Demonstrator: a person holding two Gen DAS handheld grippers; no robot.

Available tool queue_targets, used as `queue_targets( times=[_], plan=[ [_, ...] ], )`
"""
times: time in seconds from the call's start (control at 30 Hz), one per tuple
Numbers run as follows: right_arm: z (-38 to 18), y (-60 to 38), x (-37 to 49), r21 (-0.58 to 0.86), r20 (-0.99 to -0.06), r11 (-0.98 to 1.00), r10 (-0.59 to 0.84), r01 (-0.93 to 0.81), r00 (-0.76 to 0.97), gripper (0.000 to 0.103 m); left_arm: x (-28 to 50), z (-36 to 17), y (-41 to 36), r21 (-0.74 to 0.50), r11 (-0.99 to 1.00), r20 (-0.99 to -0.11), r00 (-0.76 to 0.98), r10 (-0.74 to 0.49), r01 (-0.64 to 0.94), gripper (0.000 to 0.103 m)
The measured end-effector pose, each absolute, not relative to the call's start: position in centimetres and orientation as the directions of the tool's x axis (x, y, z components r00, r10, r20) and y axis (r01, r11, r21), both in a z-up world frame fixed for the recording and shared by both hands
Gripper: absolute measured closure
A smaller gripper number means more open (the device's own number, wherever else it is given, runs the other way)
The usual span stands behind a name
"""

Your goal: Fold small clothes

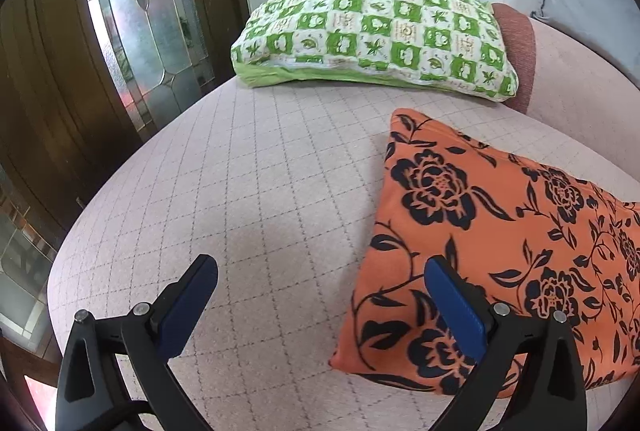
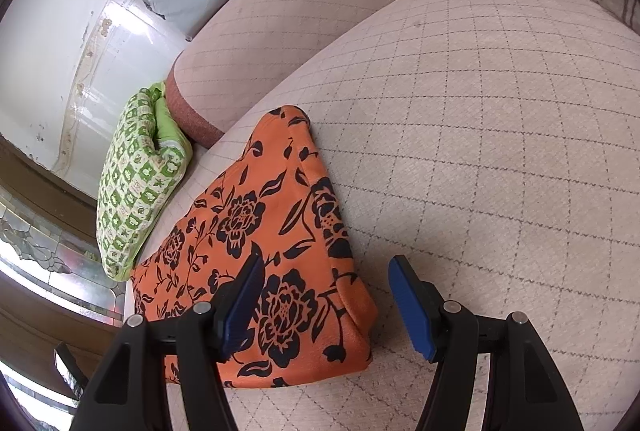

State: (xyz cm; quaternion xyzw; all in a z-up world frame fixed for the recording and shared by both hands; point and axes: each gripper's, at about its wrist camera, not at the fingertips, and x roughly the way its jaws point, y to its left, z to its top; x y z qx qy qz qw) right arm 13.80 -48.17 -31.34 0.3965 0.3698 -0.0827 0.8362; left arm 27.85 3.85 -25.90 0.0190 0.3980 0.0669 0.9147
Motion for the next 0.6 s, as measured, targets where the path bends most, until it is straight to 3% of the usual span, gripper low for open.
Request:
queue_targets(
  times=[0.6],
  plan=[
    [-31.3, -48.9, 13.4, 0.600, -0.683, 0.677, 0.155, 0.427, 0.714, 0.035, 27.3, -25.1, 1.4, 0.084, 0.991, -0.694, 0.708, 0.131, -0.101, 0.000]
  ],
)
